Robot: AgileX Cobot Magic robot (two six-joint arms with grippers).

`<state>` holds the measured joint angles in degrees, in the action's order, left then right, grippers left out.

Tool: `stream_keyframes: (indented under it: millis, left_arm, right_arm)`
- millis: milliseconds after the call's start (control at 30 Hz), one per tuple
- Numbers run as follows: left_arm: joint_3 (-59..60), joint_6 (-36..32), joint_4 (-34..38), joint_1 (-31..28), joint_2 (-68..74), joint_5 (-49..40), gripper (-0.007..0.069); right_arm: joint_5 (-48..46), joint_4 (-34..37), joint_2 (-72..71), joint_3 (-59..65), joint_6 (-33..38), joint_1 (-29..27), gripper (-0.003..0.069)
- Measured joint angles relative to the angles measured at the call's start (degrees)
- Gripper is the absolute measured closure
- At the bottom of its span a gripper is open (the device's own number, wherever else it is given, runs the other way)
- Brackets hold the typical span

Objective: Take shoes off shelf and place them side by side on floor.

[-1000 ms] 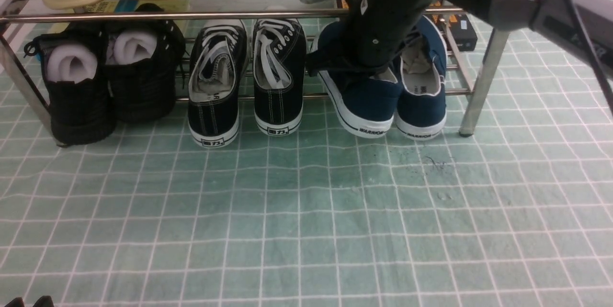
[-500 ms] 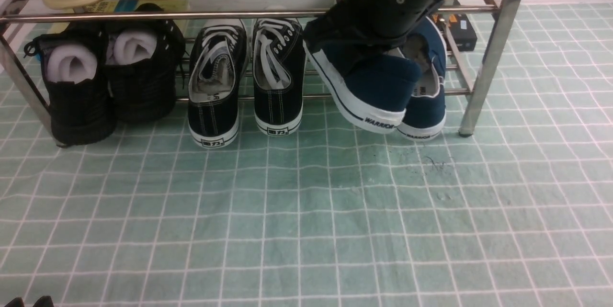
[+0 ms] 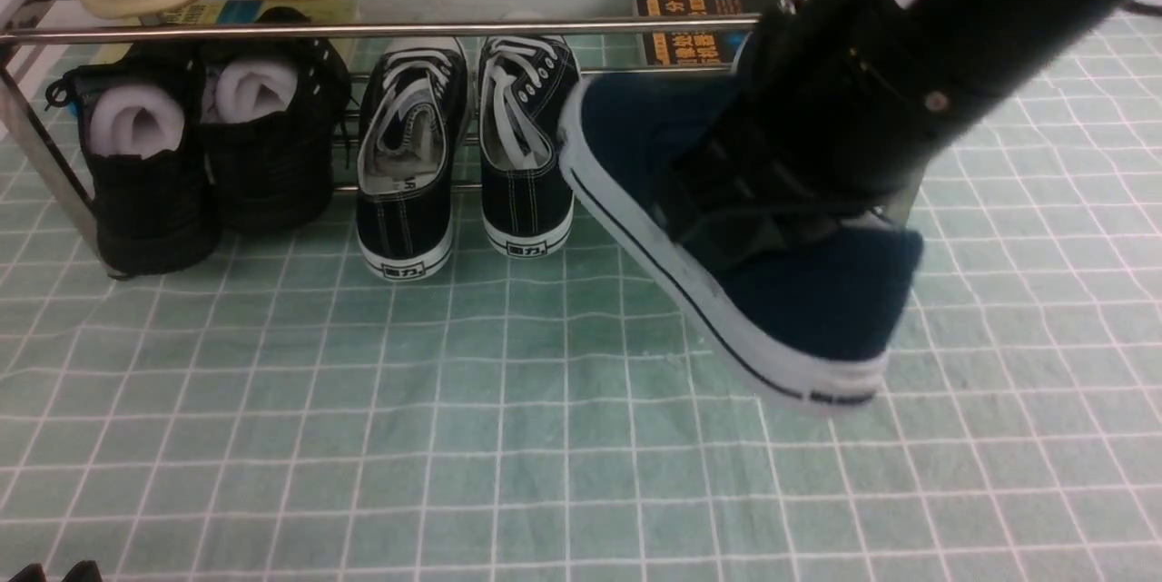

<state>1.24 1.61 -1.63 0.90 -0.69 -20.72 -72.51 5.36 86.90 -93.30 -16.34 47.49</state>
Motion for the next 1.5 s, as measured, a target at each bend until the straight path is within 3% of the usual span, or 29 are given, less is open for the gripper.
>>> stream_keyframes:
  millis: [267, 567, 1067, 1167, 1267, 1333, 1367, 1400, 1500]
  left_arm:
    - [0.0, 0.0, 0.0, 0.0, 0.0, 0.0, 0.0383]
    - [0.0, 0.0, 0.0, 0.0, 0.0, 0.0, 0.0383]
    - [0.0, 0.0, 0.0, 0.0, 0.0, 0.0, 0.0383]
    - [0.0, 0.0, 0.0, 0.0, 0.0, 0.0, 0.0383]
    - [0.0, 0.0, 0.0, 0.0, 0.0, 0.0, 0.0383]
    - [0.0, 0.0, 0.0, 0.0, 0.0, 0.0, 0.0383]
    - [0.0, 0.0, 0.0, 0.0, 0.0, 0.0, 0.0383]
    - [0.0, 0.0, 0.0, 0.0, 0.0, 0.0, 0.0383]
    - [0.0, 0.0, 0.0, 0.0, 0.0, 0.0, 0.0383]
  right_arm:
    - [3.2, -1.4, 0.5, 14.2, -8.0, 2.2, 0.0622]
    - [16.0, -7.5, 8.5, 15.1, -14.9, 2.2, 0.0622]
    - [25.1, -8.2, 17.0, 15.2, -23.6, 2.4, 0.0600]
    - [25.3, -8.1, 16.9, 15.2, -23.8, 2.4, 0.0566]
    - [25.3, -6.1, 16.9, 15.2, -24.1, 2.4, 0.0481]
    - [23.9, -2.8, 16.9, 14.8, -23.3, 2.3, 0.0386]
    - [23.6, -2.2, 16.9, 14.7, -23.2, 2.3, 0.0379]
    - [20.5, -0.1, 16.7, 13.4, -20.7, 2.3, 0.0327]
    - [14.5, 1.5, 15.8, 9.3, -14.6, 2.3, 0.0281]
